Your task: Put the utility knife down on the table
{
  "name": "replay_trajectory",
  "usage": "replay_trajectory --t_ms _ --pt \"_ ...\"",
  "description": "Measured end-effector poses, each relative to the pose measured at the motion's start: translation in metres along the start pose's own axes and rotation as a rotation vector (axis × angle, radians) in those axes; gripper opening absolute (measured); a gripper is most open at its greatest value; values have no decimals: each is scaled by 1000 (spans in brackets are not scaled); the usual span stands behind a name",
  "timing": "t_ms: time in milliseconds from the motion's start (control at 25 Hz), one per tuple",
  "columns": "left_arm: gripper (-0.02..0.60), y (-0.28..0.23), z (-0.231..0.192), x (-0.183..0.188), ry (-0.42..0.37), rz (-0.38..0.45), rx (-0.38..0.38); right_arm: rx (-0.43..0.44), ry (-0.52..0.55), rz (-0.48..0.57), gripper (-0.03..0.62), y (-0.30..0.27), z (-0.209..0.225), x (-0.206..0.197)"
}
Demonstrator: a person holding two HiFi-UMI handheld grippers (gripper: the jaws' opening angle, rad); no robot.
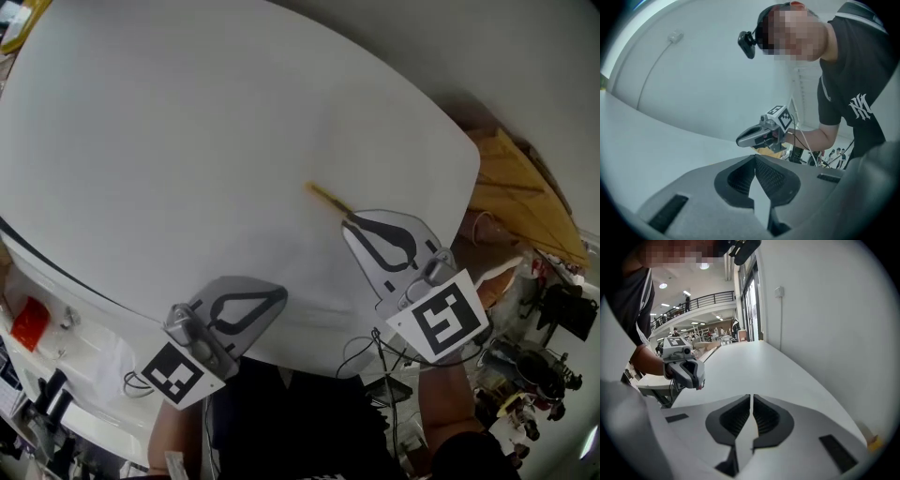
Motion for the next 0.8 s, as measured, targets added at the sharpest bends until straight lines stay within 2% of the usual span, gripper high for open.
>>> replay_trajectory --t_ms 120,200,320,400,480,640,800 --pt "5 8 -2 33 -45 8 -4 -34 4 72 8 23 -9 35" --pt "5 15 5 58 -17 5 -10 -47 -15 100 6 45 -20 56" --pt "5 26 29 100 39 32 -66 -19 -152 152 5 86 -43 75" --pt "5 32 42 128 31 60 -111 26 -276 236 5 112 -56 83" --pt "5 37 55 150 1 73 -154 50 -345 329 5 139 -71 91" --pt "5 47 79 187 -73 117 -238 95 -296 488 5 194 -102 116" --pt "5 52 127 218 -123 150 -283 266 -243 742 5 267 -139 132"
Point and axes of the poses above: the fingertips, and each gripper's own axes: y backward along the fingers, z to its right, x out of its top, the point moved 6 cm from there along y, backward along the fingers, and after that the axes turned 1 degree about z, right-handed, at the moved point
